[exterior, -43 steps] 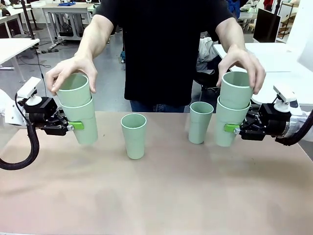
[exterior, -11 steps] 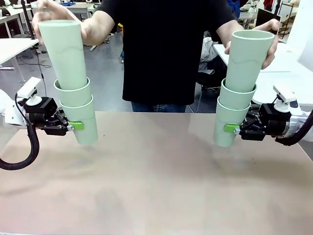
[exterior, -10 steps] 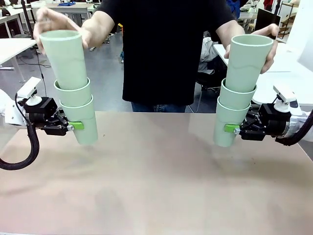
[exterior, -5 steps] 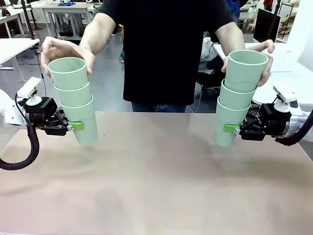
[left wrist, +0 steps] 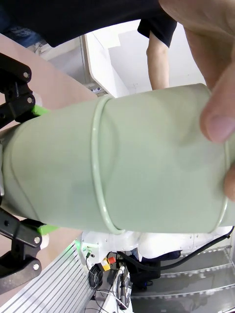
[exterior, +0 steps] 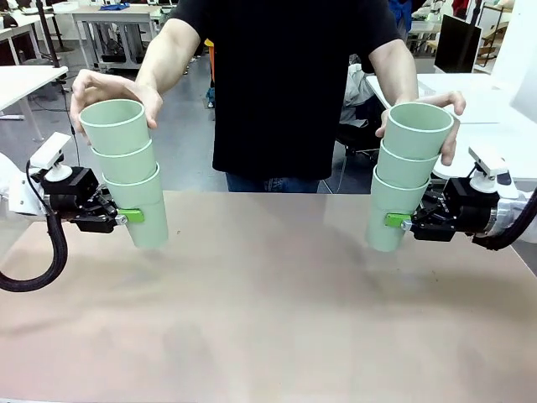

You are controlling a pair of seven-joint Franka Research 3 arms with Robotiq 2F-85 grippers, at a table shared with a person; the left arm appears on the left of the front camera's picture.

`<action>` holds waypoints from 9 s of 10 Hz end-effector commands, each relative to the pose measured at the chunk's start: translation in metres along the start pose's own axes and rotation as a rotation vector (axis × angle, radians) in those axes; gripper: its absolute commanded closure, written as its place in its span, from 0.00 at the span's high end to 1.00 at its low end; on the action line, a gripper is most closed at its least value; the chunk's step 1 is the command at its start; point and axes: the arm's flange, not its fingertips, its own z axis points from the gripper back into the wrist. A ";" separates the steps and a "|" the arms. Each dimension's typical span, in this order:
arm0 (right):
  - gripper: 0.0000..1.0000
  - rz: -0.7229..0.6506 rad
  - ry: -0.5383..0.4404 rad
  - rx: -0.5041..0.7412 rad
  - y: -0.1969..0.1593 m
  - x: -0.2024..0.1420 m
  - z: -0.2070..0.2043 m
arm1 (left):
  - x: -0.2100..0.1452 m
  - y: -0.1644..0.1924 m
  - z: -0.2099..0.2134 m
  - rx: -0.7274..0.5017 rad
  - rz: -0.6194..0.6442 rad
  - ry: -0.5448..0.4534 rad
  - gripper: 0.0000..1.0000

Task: Stack the cups and store them in the basket.
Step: Place the stack of Reusable plastic cups into the Pantry Basket.

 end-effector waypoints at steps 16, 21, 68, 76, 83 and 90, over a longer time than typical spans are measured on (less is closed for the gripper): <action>0.87 0.012 0.002 0.001 0.000 0.003 -0.001 | 0.004 0.001 -0.001 0.000 -0.013 -0.006 0.87; 0.87 0.012 0.002 0.001 0.000 0.003 -0.001 | 0.004 0.001 -0.001 0.000 -0.013 -0.006 0.87; 0.87 0.012 0.002 0.001 0.000 0.003 -0.001 | 0.004 0.001 -0.001 0.000 -0.013 -0.006 0.87; 0.87 0.012 0.002 0.001 0.000 0.003 -0.001 | 0.004 0.001 -0.001 0.000 -0.013 -0.006 0.87; 0.87 0.012 0.002 0.001 0.000 0.003 -0.001 | 0.004 0.001 -0.001 0.000 -0.013 -0.006 0.87; 0.87 0.012 0.002 0.001 0.000 0.003 -0.001 | 0.004 0.001 -0.001 0.000 -0.013 -0.006 0.87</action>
